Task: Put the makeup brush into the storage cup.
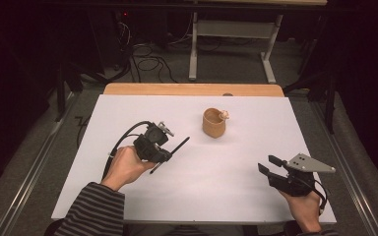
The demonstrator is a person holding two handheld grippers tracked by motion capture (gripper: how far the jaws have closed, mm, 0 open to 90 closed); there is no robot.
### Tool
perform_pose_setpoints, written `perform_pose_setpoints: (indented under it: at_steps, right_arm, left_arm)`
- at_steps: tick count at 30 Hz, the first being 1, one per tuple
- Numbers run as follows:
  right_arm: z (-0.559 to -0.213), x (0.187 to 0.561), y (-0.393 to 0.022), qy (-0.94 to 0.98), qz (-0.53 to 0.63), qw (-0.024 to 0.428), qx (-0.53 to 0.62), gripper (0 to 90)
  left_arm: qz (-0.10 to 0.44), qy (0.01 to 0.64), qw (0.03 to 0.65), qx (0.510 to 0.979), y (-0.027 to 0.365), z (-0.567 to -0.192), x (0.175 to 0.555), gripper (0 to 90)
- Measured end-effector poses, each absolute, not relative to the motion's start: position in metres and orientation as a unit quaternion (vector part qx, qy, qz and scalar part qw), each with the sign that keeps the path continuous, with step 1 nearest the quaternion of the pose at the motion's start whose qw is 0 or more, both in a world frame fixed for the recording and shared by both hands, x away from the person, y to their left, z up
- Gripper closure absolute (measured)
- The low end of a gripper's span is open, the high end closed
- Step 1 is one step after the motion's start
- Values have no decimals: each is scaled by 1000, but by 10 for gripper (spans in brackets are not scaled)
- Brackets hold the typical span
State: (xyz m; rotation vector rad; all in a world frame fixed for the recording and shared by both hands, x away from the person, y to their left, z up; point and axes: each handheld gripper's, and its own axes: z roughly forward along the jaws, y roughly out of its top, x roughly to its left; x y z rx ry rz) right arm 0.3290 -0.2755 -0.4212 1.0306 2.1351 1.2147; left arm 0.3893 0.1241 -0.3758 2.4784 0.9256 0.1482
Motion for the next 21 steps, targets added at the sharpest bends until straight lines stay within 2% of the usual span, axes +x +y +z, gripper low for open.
perform_pose_setpoints:
  at_steps: [21]
  right_arm:
    - [-386, 347, -239, 813, 448, 234, 290, 536]
  left_arm:
    - [59, 326, 245, 911, 119, -369, 388, 834]
